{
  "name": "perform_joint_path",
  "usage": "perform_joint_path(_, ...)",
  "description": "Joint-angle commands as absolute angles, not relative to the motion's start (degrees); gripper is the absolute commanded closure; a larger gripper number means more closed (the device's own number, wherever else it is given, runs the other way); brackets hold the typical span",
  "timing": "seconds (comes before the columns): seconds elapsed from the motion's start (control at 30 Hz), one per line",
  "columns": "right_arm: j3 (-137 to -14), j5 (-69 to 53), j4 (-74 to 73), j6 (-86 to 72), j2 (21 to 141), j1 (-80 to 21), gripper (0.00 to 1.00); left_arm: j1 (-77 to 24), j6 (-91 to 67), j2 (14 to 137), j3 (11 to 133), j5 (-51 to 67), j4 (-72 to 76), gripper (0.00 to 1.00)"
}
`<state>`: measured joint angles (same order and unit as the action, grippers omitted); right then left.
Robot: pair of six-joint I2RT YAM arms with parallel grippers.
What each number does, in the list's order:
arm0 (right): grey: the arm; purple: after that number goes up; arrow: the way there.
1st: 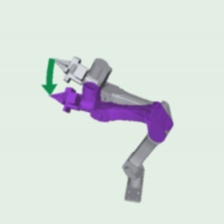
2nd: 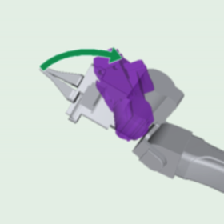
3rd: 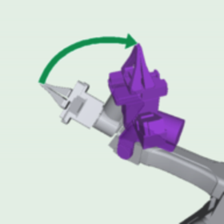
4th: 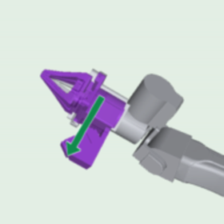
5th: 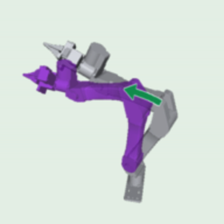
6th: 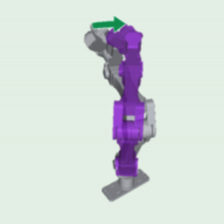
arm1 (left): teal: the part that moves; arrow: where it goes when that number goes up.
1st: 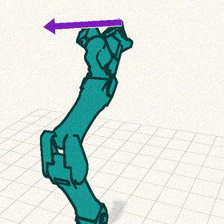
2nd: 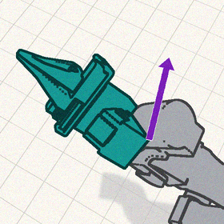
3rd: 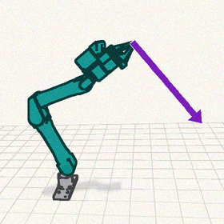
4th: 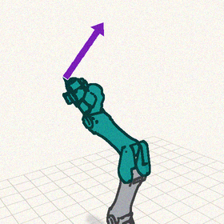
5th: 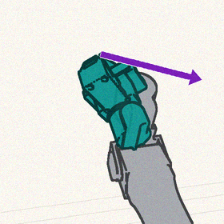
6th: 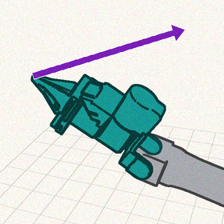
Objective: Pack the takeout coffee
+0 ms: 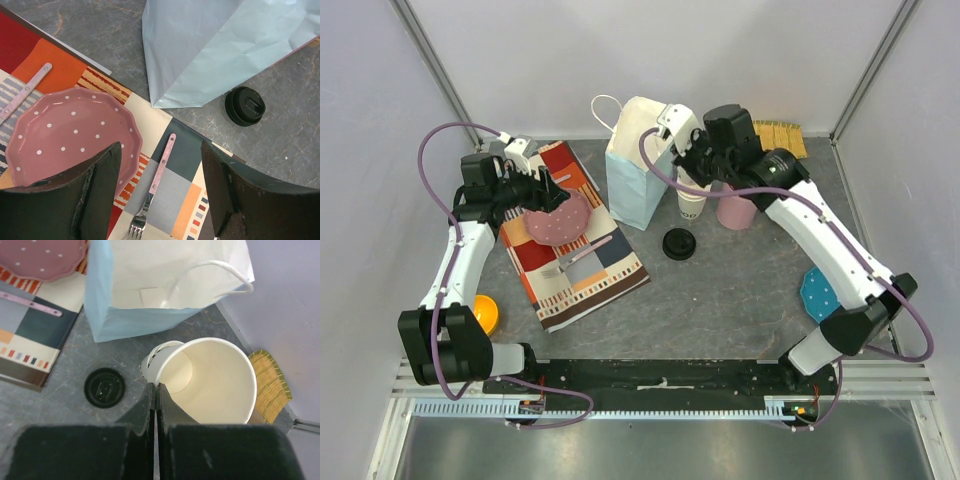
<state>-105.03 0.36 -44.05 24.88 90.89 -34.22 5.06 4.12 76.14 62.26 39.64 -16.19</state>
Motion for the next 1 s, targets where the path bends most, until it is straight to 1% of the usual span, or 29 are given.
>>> perform_joint_path(0.0,-103.6,4.5,-50.8,23.7,84.5,-40.5,1.00,4.9,4.0,75.0,64.5,42.2,-15.4,0.29)
perform_joint_path(0.17,-94.5,4.9,-51.2,21.4,80.2,-53.1,1.00,5.0,3.3,74.6,63.8,44.6,-17.0,0.29)
perform_joint_path(0.27,-84.9,4.6,-48.1,20.0,78.6,-57.2,1.00,4.9,4.8,73.7,63.7,45.4,-19.2,0.29)
perform_joint_path(0.37,-77.1,2.5,-42.3,18.5,77.7,-58.1,1.00,4.9,5.8,73.0,63.4,45.5,-20.3,0.29)
perform_joint_path(0.47,-72.2,1.9,-36.9,17.0,78.1,-59.2,1.00,4.9,5.9,72.8,63.0,45.4,-20.7,0.29)
perform_joint_path(0.8,-64.6,0.1,-27.1,14.4,83.4,-61.6,1.00,4.8,6.2,72.1,62.0,45.4,-20.7,0.30)
perform_joint_path(0.83,-64.1,-1.9,-26.2,14.2,83.5,-61.7,1.00,4.8,6.2,72.2,62.0,45.4,-20.7,0.30)
perform_joint_path(0.97,-62.1,-3.0,-22.9,13.4,84.5,-61.6,1.00,4.8,6.2,72.4,62.2,45.4,-20.7,0.30)
